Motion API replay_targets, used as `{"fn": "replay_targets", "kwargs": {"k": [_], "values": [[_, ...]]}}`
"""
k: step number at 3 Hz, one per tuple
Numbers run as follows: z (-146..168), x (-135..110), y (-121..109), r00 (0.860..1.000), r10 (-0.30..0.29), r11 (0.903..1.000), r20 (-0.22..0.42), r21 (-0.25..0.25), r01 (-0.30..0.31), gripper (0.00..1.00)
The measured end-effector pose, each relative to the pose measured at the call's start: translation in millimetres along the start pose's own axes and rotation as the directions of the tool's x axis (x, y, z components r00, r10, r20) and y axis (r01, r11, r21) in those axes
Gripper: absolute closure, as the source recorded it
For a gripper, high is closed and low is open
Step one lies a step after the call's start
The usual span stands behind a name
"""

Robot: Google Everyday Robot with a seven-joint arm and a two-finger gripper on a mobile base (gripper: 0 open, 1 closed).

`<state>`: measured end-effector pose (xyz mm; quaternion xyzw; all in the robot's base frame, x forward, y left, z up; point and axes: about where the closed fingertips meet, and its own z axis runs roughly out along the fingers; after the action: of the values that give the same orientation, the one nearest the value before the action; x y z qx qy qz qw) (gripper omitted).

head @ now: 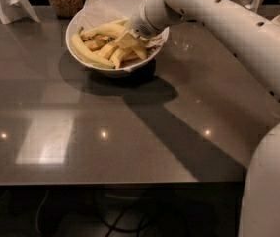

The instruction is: Pick banana from white bowl

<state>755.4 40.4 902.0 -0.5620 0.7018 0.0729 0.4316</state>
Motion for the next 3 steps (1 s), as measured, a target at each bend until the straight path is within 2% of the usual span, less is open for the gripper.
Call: {"fn": "replay_targets", "kwargs": {"k": [1,3], "values": [[-1,0,1,1.000,0.000,1.0000,0.000,0.000,0.000,1.00],[-29,-32,1,0.999,-0.049,0.9987,0.000,0.011,0.049,1.00]]}}
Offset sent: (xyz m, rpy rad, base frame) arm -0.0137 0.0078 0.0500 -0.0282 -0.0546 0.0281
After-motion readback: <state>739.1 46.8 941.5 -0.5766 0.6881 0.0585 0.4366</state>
